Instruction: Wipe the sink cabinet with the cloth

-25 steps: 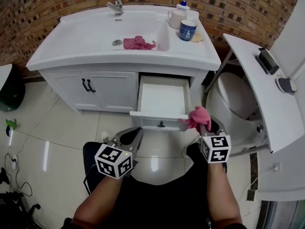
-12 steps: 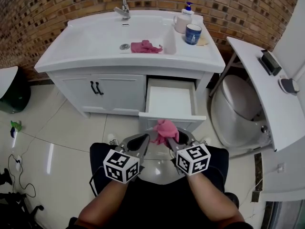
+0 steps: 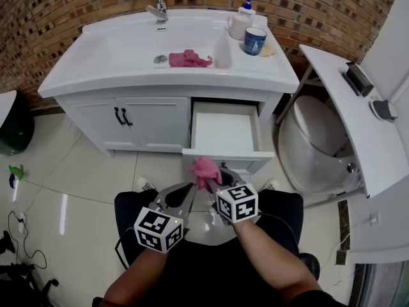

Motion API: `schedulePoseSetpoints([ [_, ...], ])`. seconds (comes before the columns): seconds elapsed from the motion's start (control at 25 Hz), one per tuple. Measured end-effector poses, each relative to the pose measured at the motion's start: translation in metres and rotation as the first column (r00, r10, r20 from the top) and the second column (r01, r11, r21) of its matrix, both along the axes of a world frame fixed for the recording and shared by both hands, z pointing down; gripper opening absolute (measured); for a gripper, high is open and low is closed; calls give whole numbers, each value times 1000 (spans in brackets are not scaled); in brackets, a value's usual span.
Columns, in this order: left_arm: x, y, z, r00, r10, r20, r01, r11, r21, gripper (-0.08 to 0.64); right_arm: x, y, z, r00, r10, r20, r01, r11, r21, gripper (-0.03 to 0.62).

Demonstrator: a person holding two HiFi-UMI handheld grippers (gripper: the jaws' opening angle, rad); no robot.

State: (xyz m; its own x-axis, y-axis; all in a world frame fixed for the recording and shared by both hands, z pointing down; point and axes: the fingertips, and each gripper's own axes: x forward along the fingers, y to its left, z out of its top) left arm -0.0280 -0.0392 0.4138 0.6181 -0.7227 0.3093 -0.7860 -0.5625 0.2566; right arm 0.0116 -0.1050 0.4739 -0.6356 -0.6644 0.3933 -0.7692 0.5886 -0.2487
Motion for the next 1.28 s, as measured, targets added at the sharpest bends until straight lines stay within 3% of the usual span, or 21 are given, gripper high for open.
schedulePoseSetpoints([
  [0.28,19,-1,13,999,47,-9,-47,999,-18,6,87,-15,15,979,204,8,-204,978,-39,83],
  [0.56,18,-5,16,999,41,-19,-41,999,-28,6,177,-23,22,908,419,-5,-419,907,-48,83],
  [0.76,21,-12,16,999,30,-18,-31,999,-24,6,208,-13,27,863,504,10,-502,861,-84,81],
  [0.88,23,-17,18,1000,23,-8,-23,999,-23,6,176,-4,21,902,428,50,-422,901,-102,81],
  [1.04,20,-20,22,1000,6,2,-5,999,-41,6,80,11,16,983,166,83,-157,982,-107,81],
  [1.16,11,-22,23,999,-30,13,31,998,-54,6,19,16,17,998,5,58,0,996,-91,81],
  [1.28,3,-22,23,999,-45,14,45,997,-59,6,-17,11,26,998,-62,33,64,995,-80,81],
])
